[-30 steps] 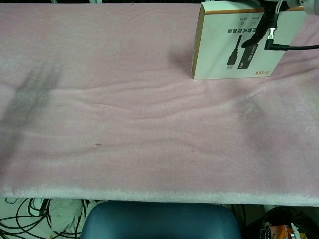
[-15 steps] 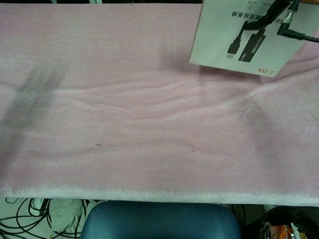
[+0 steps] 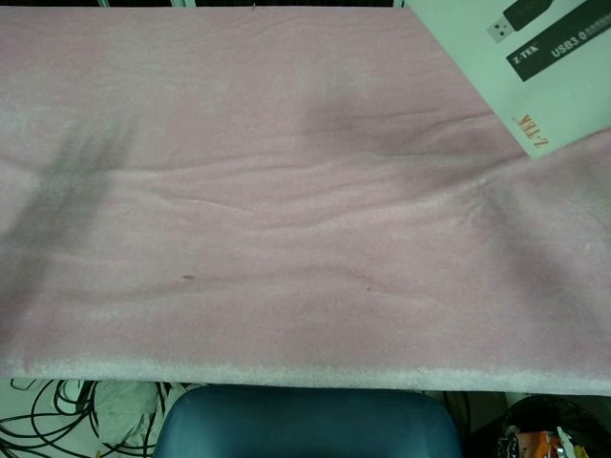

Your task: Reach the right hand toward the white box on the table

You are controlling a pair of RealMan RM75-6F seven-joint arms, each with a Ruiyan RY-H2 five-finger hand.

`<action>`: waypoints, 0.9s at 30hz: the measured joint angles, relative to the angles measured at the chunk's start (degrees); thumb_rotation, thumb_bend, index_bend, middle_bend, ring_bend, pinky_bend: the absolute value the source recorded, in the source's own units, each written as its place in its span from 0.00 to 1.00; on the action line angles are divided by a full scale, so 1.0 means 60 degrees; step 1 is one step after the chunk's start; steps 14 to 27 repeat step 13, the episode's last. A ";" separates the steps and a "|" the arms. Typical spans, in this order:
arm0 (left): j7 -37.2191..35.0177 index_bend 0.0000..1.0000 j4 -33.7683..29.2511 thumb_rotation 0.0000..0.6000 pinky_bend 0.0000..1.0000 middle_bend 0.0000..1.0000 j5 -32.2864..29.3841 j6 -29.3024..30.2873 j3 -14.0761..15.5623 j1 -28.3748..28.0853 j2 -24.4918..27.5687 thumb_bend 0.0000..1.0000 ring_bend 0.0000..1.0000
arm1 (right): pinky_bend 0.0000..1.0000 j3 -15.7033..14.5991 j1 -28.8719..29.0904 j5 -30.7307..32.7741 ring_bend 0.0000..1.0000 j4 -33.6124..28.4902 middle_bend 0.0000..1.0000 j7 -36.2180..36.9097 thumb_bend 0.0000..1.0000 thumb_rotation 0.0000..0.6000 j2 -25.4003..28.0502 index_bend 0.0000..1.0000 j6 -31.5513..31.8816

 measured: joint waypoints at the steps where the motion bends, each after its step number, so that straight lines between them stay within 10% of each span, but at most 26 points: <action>1: 0.0027 0.00 0.0007 1.00 0.00 0.00 0.0010 0.0020 0.0003 0.0008 -0.0008 0.00 0.00 | 0.76 -0.0109 -0.0120 -0.0130 0.71 -0.0128 0.73 0.0135 0.42 1.00 0.0081 0.89 0.0088; 9: 0.0104 0.00 -0.0031 1.00 0.00 0.00 0.0003 0.0029 0.0035 0.0040 -0.0025 0.00 0.00 | 0.76 -0.1004 -0.0979 -0.1524 0.71 -0.0808 0.73 0.0862 0.41 1.00 0.0721 0.89 0.0859; 27: 0.0133 0.00 -0.0045 1.00 0.00 0.00 0.0023 0.0037 0.0040 0.0039 -0.0016 0.00 0.00 | 0.76 -0.1094 -0.1102 -0.1750 0.71 -0.0815 0.73 0.1042 0.41 1.00 0.0903 0.89 0.1000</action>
